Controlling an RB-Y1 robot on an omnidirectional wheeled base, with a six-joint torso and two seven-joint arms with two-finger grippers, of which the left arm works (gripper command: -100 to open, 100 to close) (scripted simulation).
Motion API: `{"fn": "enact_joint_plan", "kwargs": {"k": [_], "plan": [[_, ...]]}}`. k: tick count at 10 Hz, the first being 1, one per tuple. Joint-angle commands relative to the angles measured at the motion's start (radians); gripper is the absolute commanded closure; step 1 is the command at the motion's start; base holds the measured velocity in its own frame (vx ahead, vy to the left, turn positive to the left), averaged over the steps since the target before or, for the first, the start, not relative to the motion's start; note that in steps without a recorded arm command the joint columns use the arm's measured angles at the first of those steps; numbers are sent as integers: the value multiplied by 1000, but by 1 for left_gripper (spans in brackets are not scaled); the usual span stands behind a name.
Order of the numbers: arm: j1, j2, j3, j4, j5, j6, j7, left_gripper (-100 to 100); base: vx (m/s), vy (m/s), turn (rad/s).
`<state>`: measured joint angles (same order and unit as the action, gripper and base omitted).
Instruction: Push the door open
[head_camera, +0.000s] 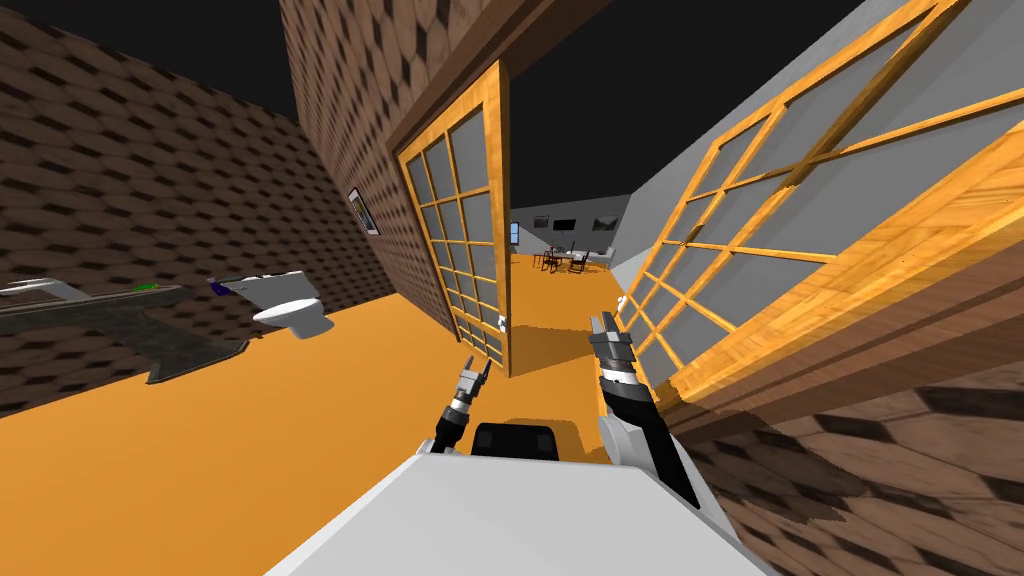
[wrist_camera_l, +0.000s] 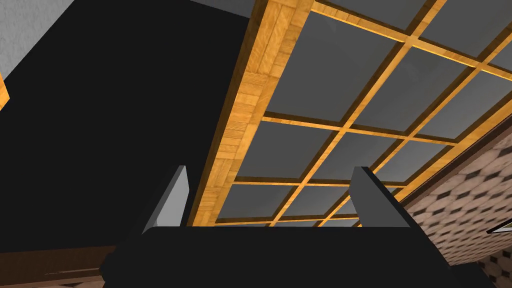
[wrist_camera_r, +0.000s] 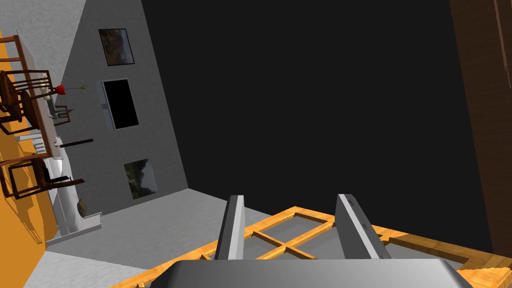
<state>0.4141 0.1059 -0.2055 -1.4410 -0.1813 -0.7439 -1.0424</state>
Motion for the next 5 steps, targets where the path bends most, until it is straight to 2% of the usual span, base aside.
{"fn": "enact_joint_plan", "kwargs": {"k": [1, 5], "plan": [[4, -3, -9, 21, -8, -10, -29, -100, 90, 55, -52], [1, -8, -33, 96, -32, -36, -114, -100, 120, 83, -80]]}}
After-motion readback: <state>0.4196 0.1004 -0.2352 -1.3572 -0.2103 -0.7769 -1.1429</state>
